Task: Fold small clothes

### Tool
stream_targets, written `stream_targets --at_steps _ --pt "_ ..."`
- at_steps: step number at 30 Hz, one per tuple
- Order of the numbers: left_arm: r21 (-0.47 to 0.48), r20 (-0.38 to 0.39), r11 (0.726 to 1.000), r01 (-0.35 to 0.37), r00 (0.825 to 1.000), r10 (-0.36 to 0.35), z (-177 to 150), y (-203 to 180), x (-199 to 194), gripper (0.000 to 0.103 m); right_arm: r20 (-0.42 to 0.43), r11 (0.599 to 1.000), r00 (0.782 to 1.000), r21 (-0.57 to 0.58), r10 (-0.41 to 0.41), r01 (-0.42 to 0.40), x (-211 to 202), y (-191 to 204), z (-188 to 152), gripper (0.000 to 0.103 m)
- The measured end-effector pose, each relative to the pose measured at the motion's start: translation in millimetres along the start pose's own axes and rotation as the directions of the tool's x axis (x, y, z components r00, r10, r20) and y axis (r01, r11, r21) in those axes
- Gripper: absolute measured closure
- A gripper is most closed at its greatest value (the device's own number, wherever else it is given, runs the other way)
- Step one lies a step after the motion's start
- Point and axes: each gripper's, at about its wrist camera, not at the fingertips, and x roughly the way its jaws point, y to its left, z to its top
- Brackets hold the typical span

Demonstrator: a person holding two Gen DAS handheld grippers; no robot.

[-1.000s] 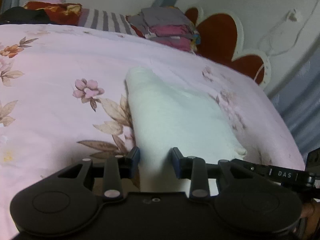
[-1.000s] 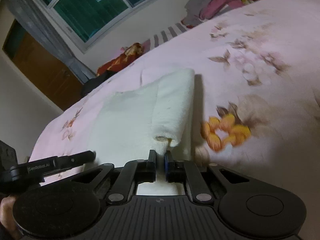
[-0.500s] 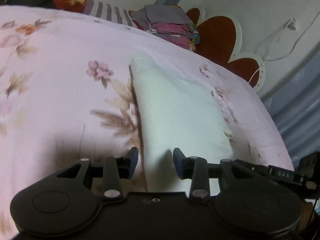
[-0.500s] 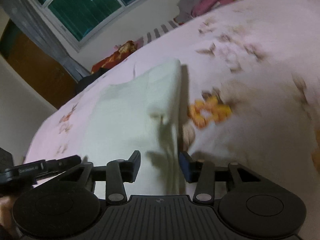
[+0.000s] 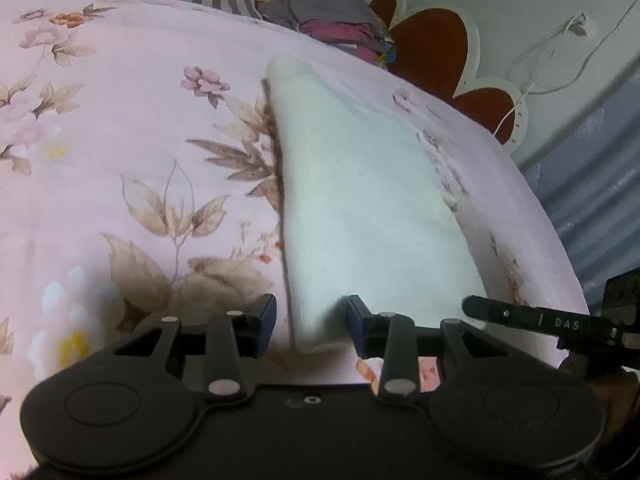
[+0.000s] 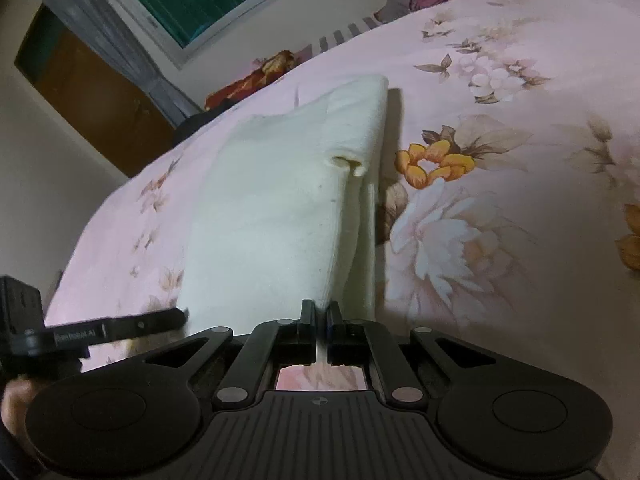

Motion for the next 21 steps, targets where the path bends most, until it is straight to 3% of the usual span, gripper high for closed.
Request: stream_targets --at_steps 5,11,16,21 --pt "0.01 0.021 1.0 -0.018 1.0 0.017 -1 -1 -7 0.066 -0.009 0.999 0.999 0.029 -0.032 0.032 11 -5 4 0.099" --pt "0.094 0.145 0.996 -0.002 0.989 -0.012 49 -16 -10 0.067 0.152 0.997 0.985 -0.007 -0.077 0.079 -8 4 49 0.096" --pt "0.179 0.191 0.984 0.022 0.98 -0.056 99 -41 24 0.068 0.18 0.988 0.98 -0.115 -0.085 0.107 34 27 98 0.096" --pt "0.204 0.179 0.979 -0.015 0.984 -0.022 130 -46 59 0.068 0.179 0.974 0.977 -0.17 -0.116 0.147 73 31 131 0.096"
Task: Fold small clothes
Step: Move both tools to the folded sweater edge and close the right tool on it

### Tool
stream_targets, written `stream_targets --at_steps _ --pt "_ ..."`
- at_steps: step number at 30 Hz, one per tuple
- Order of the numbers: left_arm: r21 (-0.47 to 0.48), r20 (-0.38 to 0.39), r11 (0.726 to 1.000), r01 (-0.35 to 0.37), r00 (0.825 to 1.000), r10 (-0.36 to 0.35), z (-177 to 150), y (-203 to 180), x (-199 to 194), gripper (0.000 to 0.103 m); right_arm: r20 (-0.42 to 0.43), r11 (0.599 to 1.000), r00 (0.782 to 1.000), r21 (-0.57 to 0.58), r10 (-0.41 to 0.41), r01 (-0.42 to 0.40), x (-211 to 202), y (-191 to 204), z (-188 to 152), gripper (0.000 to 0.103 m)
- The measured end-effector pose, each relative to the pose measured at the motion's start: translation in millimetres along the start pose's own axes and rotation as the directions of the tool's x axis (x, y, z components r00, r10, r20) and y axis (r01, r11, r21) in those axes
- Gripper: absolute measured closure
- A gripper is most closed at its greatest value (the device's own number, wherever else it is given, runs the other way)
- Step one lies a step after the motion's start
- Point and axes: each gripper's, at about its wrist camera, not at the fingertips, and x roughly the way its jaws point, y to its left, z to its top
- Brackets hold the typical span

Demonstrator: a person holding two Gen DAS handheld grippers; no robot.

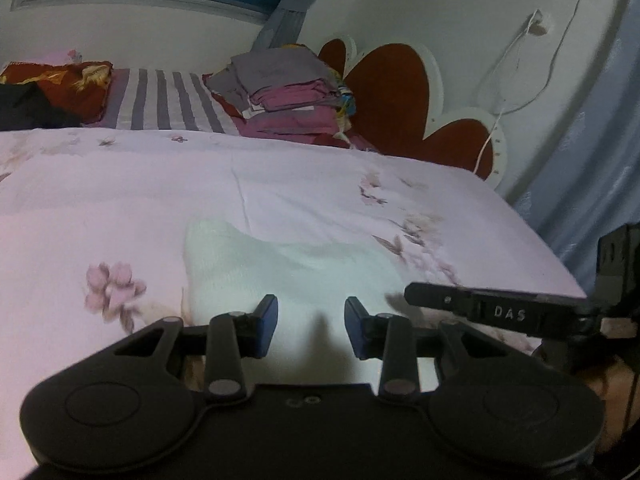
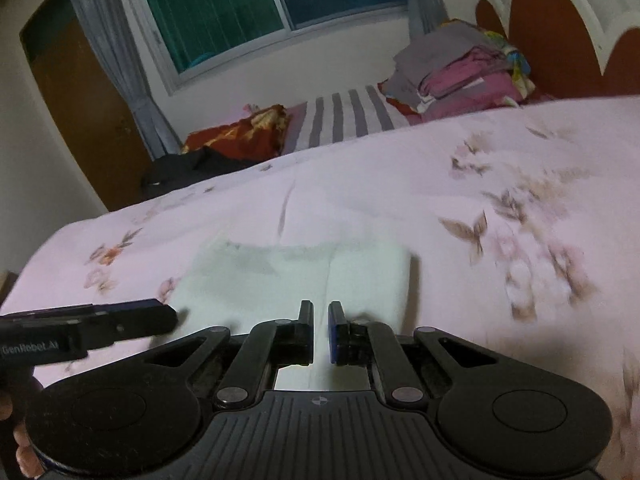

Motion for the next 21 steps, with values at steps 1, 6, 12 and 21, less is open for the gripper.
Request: stream_targets --at_steps 1,6,12,21 --pt "-0.002 0.0 1.0 -0.01 1.0 0.01 3 3 5 0.068 -0.005 1.0 1.0 -0.003 0.001 -0.001 8 -2 5 0.096" --pt "-0.043 -0.029 0.998 -0.038 0.999 0.037 7 24 31 0.071 -0.043 1.0 0.999 -0.027 -0.004 0.003 45 -16 18 0.096" --pt "-0.055 -0.045 0.995 -0.082 0.996 0.079 -6 38 38 0.073 -0.076 0.996 0.996 -0.085 -0.038 0.031 71 -29 10 0.097" --pt "-0.018 -0.015 0.997 -0.069 0.997 0.069 1 19 3 0.067 -0.026 0.996 1.0 -0.091 -0.018 0.015 41 -19 20 0.096"
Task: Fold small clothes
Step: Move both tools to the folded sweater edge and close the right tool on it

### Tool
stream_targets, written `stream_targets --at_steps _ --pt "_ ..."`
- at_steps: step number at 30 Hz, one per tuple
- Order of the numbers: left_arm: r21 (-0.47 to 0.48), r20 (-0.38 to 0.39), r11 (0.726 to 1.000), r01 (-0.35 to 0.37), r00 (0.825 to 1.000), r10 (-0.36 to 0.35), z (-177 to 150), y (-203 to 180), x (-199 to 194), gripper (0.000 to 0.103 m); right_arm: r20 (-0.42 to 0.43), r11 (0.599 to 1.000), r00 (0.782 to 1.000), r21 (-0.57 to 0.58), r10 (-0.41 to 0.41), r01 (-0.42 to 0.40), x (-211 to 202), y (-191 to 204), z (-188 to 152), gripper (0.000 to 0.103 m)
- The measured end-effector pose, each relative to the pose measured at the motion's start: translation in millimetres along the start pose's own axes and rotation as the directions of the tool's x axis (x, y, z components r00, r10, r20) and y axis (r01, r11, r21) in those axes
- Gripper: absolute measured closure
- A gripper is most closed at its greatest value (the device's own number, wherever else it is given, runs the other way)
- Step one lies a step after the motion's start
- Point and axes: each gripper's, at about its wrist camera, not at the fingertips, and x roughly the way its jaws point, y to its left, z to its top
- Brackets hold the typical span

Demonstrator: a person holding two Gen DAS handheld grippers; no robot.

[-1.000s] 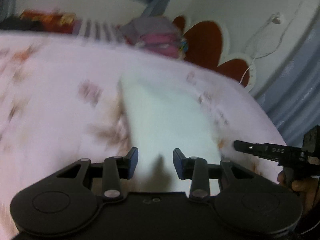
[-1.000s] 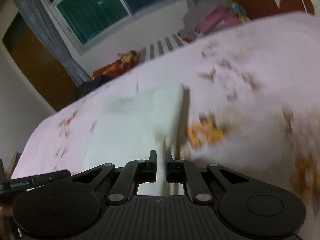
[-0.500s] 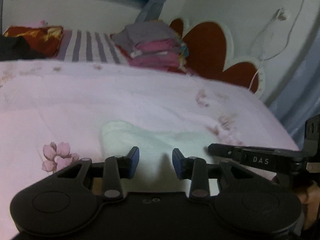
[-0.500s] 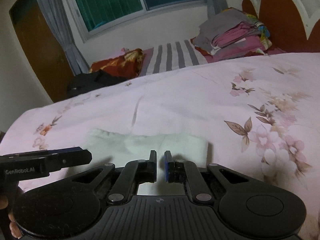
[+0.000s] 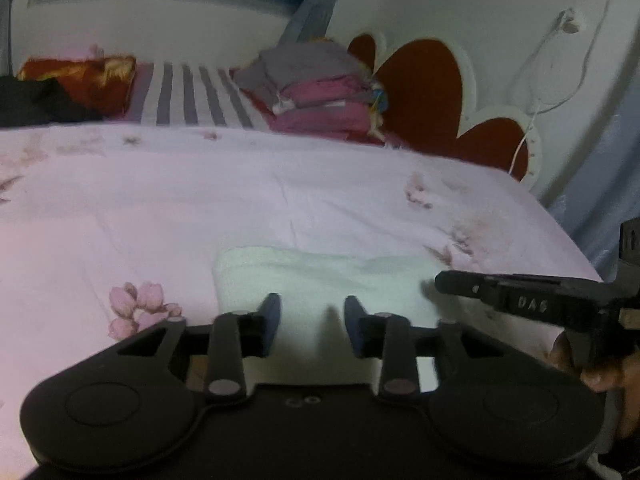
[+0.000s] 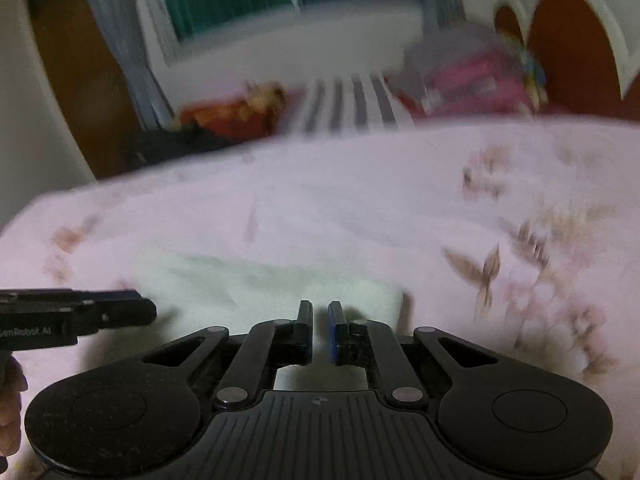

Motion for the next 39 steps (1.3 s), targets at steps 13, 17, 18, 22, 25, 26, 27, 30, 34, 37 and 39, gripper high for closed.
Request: stream_targets --at_steps 13,17,18,22,25,26,27,30,34,37,39 --pt "0.131 -0.042 0.986 -0.107 0.993 0.113 -26 -30 -12 0.064 -0.059 0.991 0.998 -0.134 -0.015 0.007 -11 35 -33 0.096" --pt "0.058 -0.053 0.992 -0.111 0.992 0.114 -47 -17 -29 0.058 -0.074 0.989 0.995 -0.124 0.072 -0.081 -33 37 -42 0.096" --pt "0.037 -0.071 0.993 -0.11 0.991 0.112 -53 -13 -27 0.056 -0.086 0.987 0.993 -0.134 0.08 -0.091 -34 39 -48 0.096" --pt "-0.063 -0.1 0.991 -0.115 0.989 0.108 -56 1 -19 0.045 -0.127 0.988 0.991 -0.145 0.04 -0.058 -25 39 -64 0.097" --pt "-0.05 -0.104 0.989 -0.137 0.986 0.132 -54 -1 -25 0.042 -0.121 0.993 0.992 -0.103 0.042 -0.054 -33 37 -59 0.096" --pt "-0.056 -0.095 0.989 -0.138 0.987 0.132 -53 -1 -30 0.037 -0.096 0.995 0.994 -0.083 0.046 -0.054 -42 34 -58 0.096" --pt "-0.063 -0.087 0.989 -0.137 0.987 0.132 -54 0 -35 0.026 -0.067 0.997 0.996 -0.044 0.055 -0.058 -52 28 -57 0.096" --pt "-0.097 -0.081 0.986 -0.133 0.989 0.125 -55 7 -45 0.019 -0.045 0.986 0.996 0.149 0.079 -0.072 -69 -9 -56 0.045" --pt "-0.186 -0.08 0.978 -0.089 0.994 0.075 -54 16 -46 0.024 -0.018 0.934 0.989 0.332 0.145 -0.131 -77 -51 -56 0.031" --pt "-0.258 -0.079 0.965 -0.049 0.996 0.03 -54 20 -40 0.028 -0.024 0.902 0.981 0.397 0.193 -0.168 -71 -65 -56 0.031" --pt "-0.297 -0.08 0.954 -0.044 0.997 0.021 -55 21 -34 0.031 -0.033 0.867 0.967 0.453 0.252 -0.21 -63 -73 -58 0.031"
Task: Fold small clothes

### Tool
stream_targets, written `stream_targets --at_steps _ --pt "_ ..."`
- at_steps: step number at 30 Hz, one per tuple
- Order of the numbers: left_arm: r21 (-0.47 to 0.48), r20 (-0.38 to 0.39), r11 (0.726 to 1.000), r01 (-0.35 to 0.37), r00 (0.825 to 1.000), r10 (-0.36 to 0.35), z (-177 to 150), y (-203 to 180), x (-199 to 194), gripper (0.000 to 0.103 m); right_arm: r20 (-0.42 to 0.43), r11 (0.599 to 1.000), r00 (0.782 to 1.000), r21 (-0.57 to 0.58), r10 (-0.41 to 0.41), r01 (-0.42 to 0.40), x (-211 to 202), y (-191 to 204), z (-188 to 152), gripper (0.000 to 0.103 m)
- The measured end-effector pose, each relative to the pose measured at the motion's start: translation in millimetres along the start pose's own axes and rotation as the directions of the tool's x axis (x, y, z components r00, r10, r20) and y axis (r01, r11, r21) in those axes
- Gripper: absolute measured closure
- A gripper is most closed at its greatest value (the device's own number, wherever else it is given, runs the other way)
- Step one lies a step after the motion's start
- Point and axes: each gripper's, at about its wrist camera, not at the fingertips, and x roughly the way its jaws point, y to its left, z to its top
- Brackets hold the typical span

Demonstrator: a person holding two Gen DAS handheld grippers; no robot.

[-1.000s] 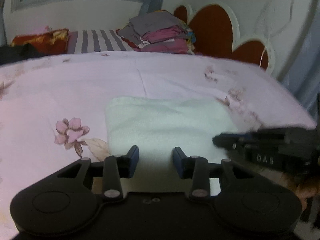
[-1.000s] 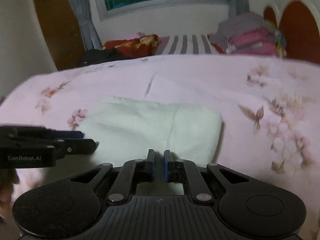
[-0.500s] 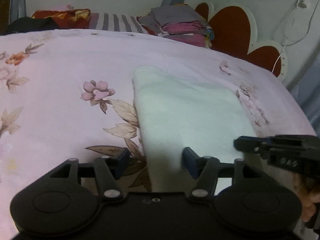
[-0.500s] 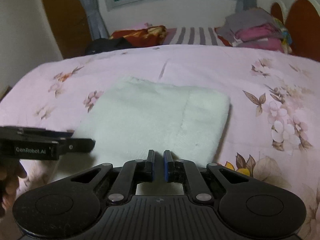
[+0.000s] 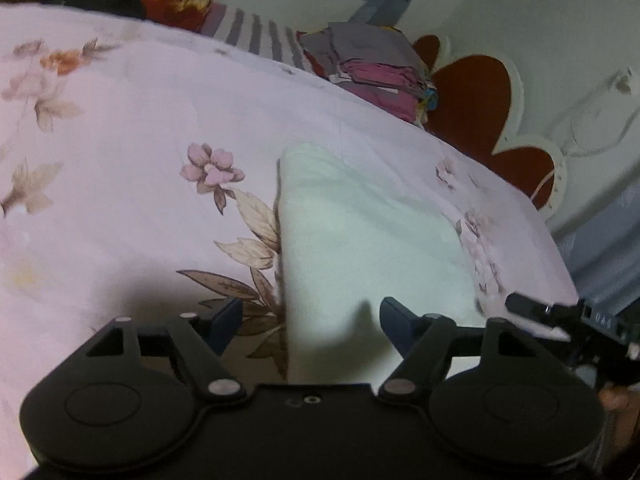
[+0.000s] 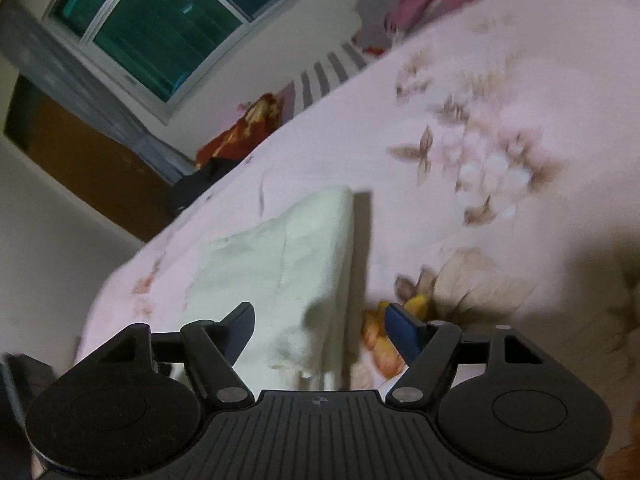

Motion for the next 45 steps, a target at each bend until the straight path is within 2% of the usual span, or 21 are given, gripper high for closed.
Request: stream_targets --at_steps 2,4,6,8,9,10,12,15,18,21,22,23,24,25,26,28,30,34,41,43,45 --pt "-0.022 -0.004 1.0 -0.008 1.0 0.008 -1 1 6 0.031 -0.028 0.999 0.999 0.023 0.024 -0.023 4 -8 0 0.037" --pt "-0.033 -0.005 0.999 -0.037 0.999 0.037 -2 2 8 0.031 -0.051 1.0 0.999 -0.008 -0.001 0.0 9 -5 0 0.055" --pt "-0.051 0.002 0.998 -0.04 0.999 0.04 -5 4 7 0.031 -0.046 0.997 0.999 -0.079 0.005 -0.008 4 5 -1 0.055" --pt "-0.048 0.003 0.998 -0.046 0.999 0.046 -8 3 9 0.031 -0.083 0.993 0.996 -0.108 0.031 -0.04 6 11 -4 0.055" --pt "-0.043 0.001 0.997 -0.057 0.998 0.057 -8 1 11 0.031 -0.086 0.99 0.996 -0.138 0.007 -0.019 9 15 -5 0.057" --pt "-0.043 0.001 0.997 -0.064 0.998 0.064 -9 1 13 0.031 -0.088 0.986 0.996 -0.167 -0.001 -0.014 13 18 -6 0.071" --pt "-0.042 0.003 0.996 -0.078 0.997 0.078 -9 -3 15 0.031 -0.114 0.986 0.993 -0.165 0.008 -0.027 23 17 -7 0.091" --pt "-0.038 -0.002 0.996 -0.077 0.997 0.077 -8 -11 13 0.031 -0.095 0.98 0.995 -0.198 -0.012 -0.007 21 17 -4 0.097" --pt "0.011 -0.018 0.998 -0.068 0.997 0.069 -13 -21 15 0.03 -0.057 0.974 0.998 -0.225 -0.039 0.026 9 14 -1 0.097" --pt "0.039 -0.018 0.995 -0.093 0.995 0.094 -18 -22 17 0.028 -0.118 0.985 0.993 -0.172 -0.02 0.0 23 6 -3 0.097" --pt "0.026 -0.019 0.996 -0.088 0.996 0.089 -18 -20 15 0.029 -0.119 0.985 0.992 -0.172 -0.031 0.011 25 6 -4 0.09" --pt "0.019 -0.014 0.996 -0.088 0.996 0.089 -18 -19 11 0.03 -0.108 0.985 0.994 -0.172 -0.031 0.013 23 7 -3 0.08" --pt "0.023 -0.001 0.995 -0.092 0.996 0.092 -17 -19 7 0.031 -0.087 0.986 0.996 -0.165 -0.036 0.021 18 7 -2 0.044" --pt "0.028 0.013 0.996 -0.088 0.996 0.088 -15 -18 2 0.031 -0.049 0.986 0.998 -0.164 -0.026 0.018 9 6 -1 0.024" --pt "0.022 0.024 0.997 -0.075 0.997 0.075 -13 -16 0 0.031 -0.016 0.987 1.0 -0.16 0.0 -0.002 1 4 1 0.024" --pt "-0.021 0.036 0.999 -0.038 0.999 0.039 -6 -10 -2 0.032 -0.042 0.994 0.998 -0.096 0.049 -0.053 -1 -7 6 0.026" --pt "-0.078 0.04 0.997 -0.009 0.999 0.012 -1 -2 1 0.033 -0.082 0.996 0.994 -0.049 0.071 -0.075 5 -15 10 0.039" --pt "-0.194 0.021 0.98 0.051 0.999 -0.048 0 12 10 0.034 -0.157 0.993 0.981 0.048 0.116 -0.109 26 -29 6 0.039" --pt "-0.186 0.017 0.982 0.021 1.0 -0.018 -4 9 26 0.038 -0.19 0.977 0.964 0.138 0.186 -0.161 49 -31 7 0.04" --pt "-0.185 0.002 0.983 0.003 1.0 -0.002 -1 3 28 0.038 -0.206 0.985 0.965 0.089 0.161 -0.146 56 -19 9 0.042" --pt "-0.153 -0.038 0.988 -0.008 0.999 0.002 2 -3 28 0.038 -0.204 0.992 0.972 0.06 0.12 -0.11 56 -14 10 0.05"
